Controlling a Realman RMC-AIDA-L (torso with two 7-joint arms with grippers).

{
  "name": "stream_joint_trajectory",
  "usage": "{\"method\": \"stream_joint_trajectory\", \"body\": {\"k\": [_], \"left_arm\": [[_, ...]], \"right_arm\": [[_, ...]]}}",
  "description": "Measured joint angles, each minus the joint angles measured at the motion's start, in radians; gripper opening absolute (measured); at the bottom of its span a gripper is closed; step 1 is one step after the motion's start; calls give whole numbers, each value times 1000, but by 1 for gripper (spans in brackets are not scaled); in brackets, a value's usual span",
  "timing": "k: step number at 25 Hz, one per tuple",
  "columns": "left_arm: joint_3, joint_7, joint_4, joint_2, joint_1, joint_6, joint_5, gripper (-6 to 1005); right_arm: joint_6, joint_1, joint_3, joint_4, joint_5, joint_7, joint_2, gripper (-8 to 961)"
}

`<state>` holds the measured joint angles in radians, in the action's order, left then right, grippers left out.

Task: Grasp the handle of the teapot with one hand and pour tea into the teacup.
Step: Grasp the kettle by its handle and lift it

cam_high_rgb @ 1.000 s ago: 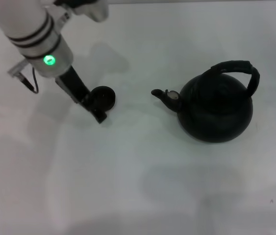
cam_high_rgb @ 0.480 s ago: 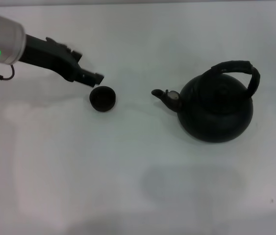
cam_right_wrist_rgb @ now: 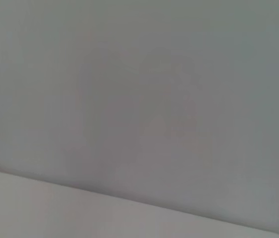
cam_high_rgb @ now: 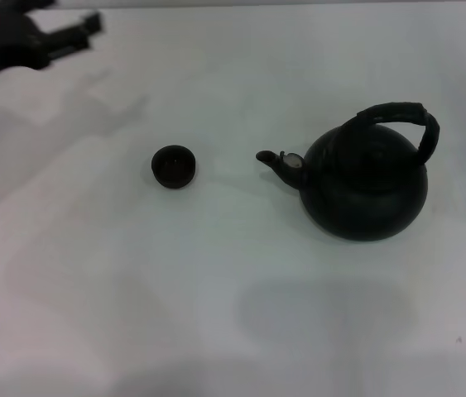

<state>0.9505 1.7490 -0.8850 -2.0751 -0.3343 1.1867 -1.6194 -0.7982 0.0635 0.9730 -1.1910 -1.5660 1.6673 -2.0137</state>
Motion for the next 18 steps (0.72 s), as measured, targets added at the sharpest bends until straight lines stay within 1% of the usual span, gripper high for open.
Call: {"method": "stream_joint_trajectory", "body": {"k": [2,4,6,9,12,16,18], "left_arm": [[-31,110,79,0,12,-18,-108,893],[-51,192,137,1,18,-27,-179,893],[-72,270,190,1,21,-31,-230,893],[-105,375,275,-1,17,-32,-300,892],[-108,413,314,0,9,-32,-325,892],[-108,430,337,-1,2,-32,-332,892],[-108,432,350,-1,-4,-32,-335,893]], "right_arm": [[-65,24,1,-45,22,-45,-2,844],[-137,44,3,-81,27,-77,-4,845],[-203,59,5,-107,33,-108,-5,845],[-291,60,16,-113,42,-140,-5,845],[-322,55,66,-101,44,-165,-6,844],[-308,36,192,-80,45,-172,-6,843],[-303,24,233,-63,45,-171,-5,843]]}}
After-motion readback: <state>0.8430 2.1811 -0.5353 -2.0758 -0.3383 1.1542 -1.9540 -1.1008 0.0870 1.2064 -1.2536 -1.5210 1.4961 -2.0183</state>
